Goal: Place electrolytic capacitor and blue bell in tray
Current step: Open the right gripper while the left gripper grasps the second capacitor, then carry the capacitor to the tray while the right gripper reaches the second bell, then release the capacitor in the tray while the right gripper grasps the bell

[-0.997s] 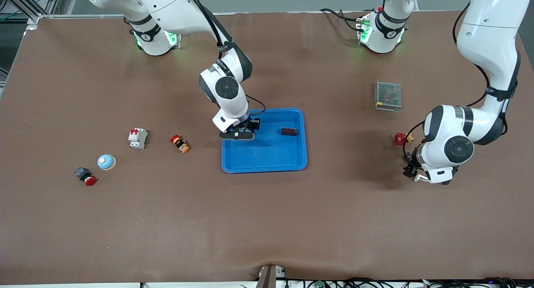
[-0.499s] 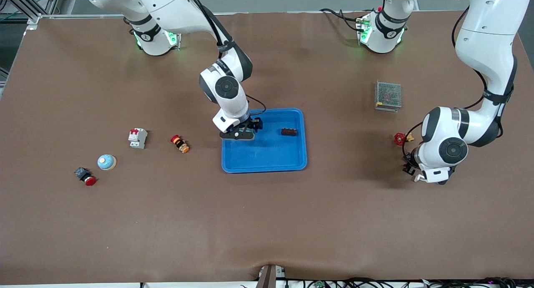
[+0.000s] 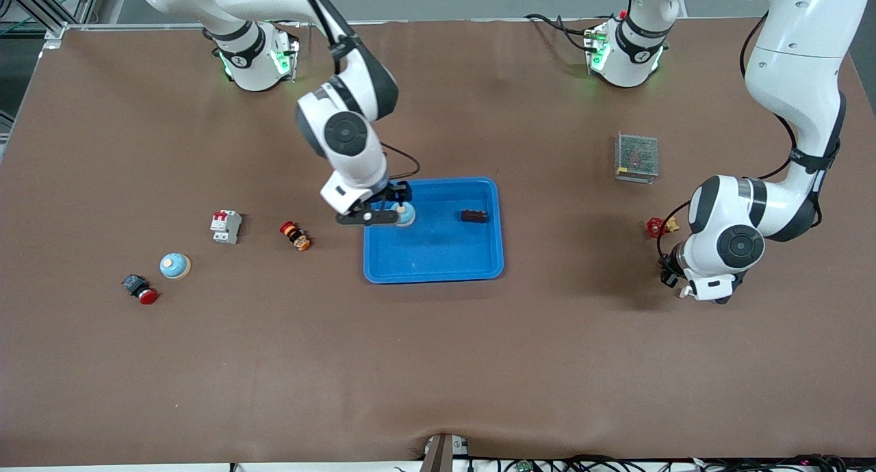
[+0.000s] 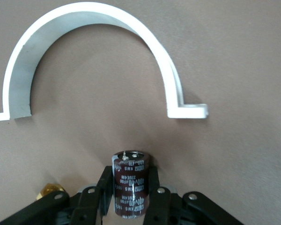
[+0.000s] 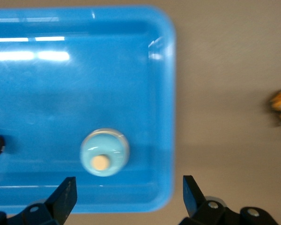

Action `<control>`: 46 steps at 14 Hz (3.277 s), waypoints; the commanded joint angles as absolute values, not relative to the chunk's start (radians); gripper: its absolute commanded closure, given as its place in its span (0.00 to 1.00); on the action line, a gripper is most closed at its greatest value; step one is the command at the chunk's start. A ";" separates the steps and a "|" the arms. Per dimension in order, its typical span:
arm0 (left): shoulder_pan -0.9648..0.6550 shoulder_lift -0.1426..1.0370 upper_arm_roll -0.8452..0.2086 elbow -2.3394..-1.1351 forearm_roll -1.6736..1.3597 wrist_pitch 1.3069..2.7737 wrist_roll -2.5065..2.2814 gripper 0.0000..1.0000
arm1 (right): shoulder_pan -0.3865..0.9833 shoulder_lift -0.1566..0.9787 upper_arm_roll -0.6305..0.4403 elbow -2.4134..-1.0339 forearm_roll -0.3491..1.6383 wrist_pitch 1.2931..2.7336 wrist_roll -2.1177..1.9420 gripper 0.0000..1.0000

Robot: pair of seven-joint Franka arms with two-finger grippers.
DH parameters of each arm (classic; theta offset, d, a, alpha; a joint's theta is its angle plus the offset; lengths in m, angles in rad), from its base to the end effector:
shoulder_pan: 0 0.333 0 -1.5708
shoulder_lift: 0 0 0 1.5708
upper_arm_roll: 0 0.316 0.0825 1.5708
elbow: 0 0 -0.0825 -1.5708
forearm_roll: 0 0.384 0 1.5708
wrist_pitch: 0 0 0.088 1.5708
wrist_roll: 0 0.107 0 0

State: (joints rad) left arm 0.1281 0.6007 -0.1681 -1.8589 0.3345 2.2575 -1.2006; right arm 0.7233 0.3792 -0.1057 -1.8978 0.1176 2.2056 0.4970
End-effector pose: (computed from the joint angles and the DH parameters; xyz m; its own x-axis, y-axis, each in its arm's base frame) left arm 0.6196 -0.0121 0.1833 0.5903 0.8062 0.0395 0.7913 -0.5683 -0.2255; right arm 0.5010 0.3647 0.2978 0.9949 0.0539 -0.0854 0.0532 -0.9985 -0.0112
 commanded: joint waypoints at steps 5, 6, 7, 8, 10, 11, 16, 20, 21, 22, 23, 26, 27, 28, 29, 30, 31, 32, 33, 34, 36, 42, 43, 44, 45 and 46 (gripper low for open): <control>0.123 0.584 -0.230 -1.807 0.344 2.261 -1.232 1.00 | 0.490 0.278 -0.130 -1.927 0.016 2.135 0.044 0.00; 0.121 0.586 -0.242 -1.792 0.341 2.261 -1.245 1.00 | 0.456 0.270 -0.130 -1.927 0.000 2.135 -0.027 0.00; 0.123 0.586 -0.265 -1.787 0.336 2.261 -1.270 1.00 | 0.419 0.268 -0.130 -1.928 -0.009 2.137 -0.105 0.00; 0.121 0.587 -0.285 -1.775 0.333 2.260 -1.297 1.00 | 0.379 0.268 -0.130 -1.928 -0.011 2.144 -0.182 0.00; 0.104 0.594 -0.316 -1.741 0.333 2.250 -1.360 1.00 | 0.310 0.276 -0.129 -1.930 -0.011 2.169 -0.321 0.00; 0.083 0.595 -0.318 -1.732 0.331 2.250 -1.377 1.00 | 0.287 0.278 -0.129 -1.939 -0.011 2.189 -0.371 0.00; 0.009 0.624 -0.318 -1.684 0.333 2.250 -1.511 1.00 | 0.177 0.281 -0.127 -1.993 -0.011 2.308 -0.583 0.00; -0.073 0.658 -0.318 -1.606 0.293 2.252 -1.644 1.00 | 0.100 0.302 -0.127 -1.993 -0.009 2.345 -0.715 0.00; -0.098 0.663 -0.318 -1.591 0.284 2.250 -1.673 1.00 | 0.086 0.311 -0.127 -1.993 -0.008 2.355 -0.742 0.00; -0.113 0.664 -0.318 -1.583 0.276 2.250 -1.708 1.00 | 0.072 0.319 -0.126 -1.993 -0.008 2.365 -0.767 0.00; -0.127 0.666 -0.318 -1.582 0.272 2.252 -1.739 1.00 | 0.061 0.328 -0.126 -1.993 -0.006 2.371 -0.793 0.00; -0.201 0.681 -0.318 -1.571 0.265 2.252 -1.843 1.00 | 0.019 0.342 -0.124 -2.005 0.005 2.384 -0.866 0.00; -0.225 0.684 -0.318 -1.569 0.265 2.252 -1.882 1.00 | 0.005 0.344 -0.124 -2.016 0.005 2.404 -0.893 0.00; -0.248 0.684 -0.316 -1.568 0.265 2.255 -1.917 1.00 | -0.012 0.344 -0.124 -2.028 0.005 2.425 -0.917 0.00; -0.271 0.684 -0.318 -1.568 0.265 2.258 -1.954 1.00 | -0.024 0.351 -0.124 -2.031 0.005 2.436 -0.942 0.00; -0.296 0.684 -0.318 -1.568 0.265 2.260 -1.986 1.00 | -0.038 0.360 -0.123 -2.029 0.006 2.439 -0.960 0.00; -0.316 0.687 -0.318 -1.566 0.265 2.261 -2.015 1.00 | -0.049 0.368 -0.123 -2.031 0.006 2.451 -0.972 0.00; -0.339 0.695 -0.316 -1.562 0.265 2.263 -2.043 1.00 | -0.057 0.382 -0.121 -2.031 0.009 2.462 -0.988 0.00; -0.359 0.702 -0.316 -1.562 0.267 2.264 -2.068 1.00 | -0.058 0.393 -0.121 -2.031 0.024 2.473 -1.005 0.00; -0.379 0.712 -0.316 -1.557 0.265 2.267 -2.091 1.00 | -0.060 0.405 -0.121 -2.031 0.043 2.483 -1.026 0.00; -0.414 0.741 -0.316 -1.534 0.267 2.279 -2.152 1.00 | -0.069 0.431 -0.123 -2.029 0.074 2.506 -1.074 0.00; -0.456 0.816 -0.308 -1.503 0.268 2.303 -2.197 1.00 | -0.081 0.475 -0.121 -2.031 0.078 2.553 -1.097 0.00; -0.456 0.818 -0.308 -1.503 0.270 2.303 -2.195 1.00 | -0.086 0.480 -0.121 -2.029 0.078 2.553 -1.098 0.00; -0.456 0.818 -0.308 -1.505 0.273 2.303 -2.195 0.93 | -0.089 0.483 -0.121 -2.029 0.078 2.553 -1.098 0.00; -0.454 0.815 -0.308 -1.506 0.275 2.301 -2.197 0.80 | -0.090 0.486 -0.121 -2.031 0.078 2.553 -1.101 0.00; -0.453 0.815 -0.308 -1.509 0.276 2.293 -2.198 0.67 | -0.095 0.494 -0.121 -2.029 0.078 2.554 -1.106 0.00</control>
State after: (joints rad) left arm -0.4440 0.8121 -0.3177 -1.5276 0.2791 2.3014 -2.1943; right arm -0.0658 0.4844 -0.1409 -2.0282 0.0591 2.5431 -1.0714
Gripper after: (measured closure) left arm 0.665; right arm 0.000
